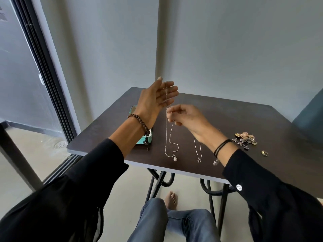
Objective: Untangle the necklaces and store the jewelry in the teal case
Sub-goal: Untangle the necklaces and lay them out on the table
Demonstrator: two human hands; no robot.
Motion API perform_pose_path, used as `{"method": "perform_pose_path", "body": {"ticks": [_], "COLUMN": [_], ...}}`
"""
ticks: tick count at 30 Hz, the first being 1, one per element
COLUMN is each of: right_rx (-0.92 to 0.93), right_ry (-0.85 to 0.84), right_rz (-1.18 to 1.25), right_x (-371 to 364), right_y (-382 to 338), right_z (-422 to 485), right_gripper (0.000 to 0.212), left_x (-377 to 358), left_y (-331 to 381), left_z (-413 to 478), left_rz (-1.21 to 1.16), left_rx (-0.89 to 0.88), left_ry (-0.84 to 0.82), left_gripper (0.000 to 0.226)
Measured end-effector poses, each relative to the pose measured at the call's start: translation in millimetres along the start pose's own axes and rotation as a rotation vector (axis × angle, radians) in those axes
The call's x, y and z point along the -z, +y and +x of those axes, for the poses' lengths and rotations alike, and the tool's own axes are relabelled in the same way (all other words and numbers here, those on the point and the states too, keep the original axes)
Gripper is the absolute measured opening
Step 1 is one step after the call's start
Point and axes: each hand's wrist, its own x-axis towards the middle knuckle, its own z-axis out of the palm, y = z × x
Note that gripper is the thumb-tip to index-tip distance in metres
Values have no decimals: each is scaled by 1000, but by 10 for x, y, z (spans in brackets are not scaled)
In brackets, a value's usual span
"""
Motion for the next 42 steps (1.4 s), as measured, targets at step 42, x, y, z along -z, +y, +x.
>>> {"method": "perform_pose_path", "body": {"ticks": [42], "right_rx": [-79], "right_ry": [-6], "right_rz": [179], "right_x": [175], "right_y": [-265], "right_z": [-158], "right_gripper": [24], "left_x": [-19], "left_y": [35], "left_z": [-199], "left_rz": [148], "left_rx": [33], "left_ry": [-288], "left_gripper": [75]}}
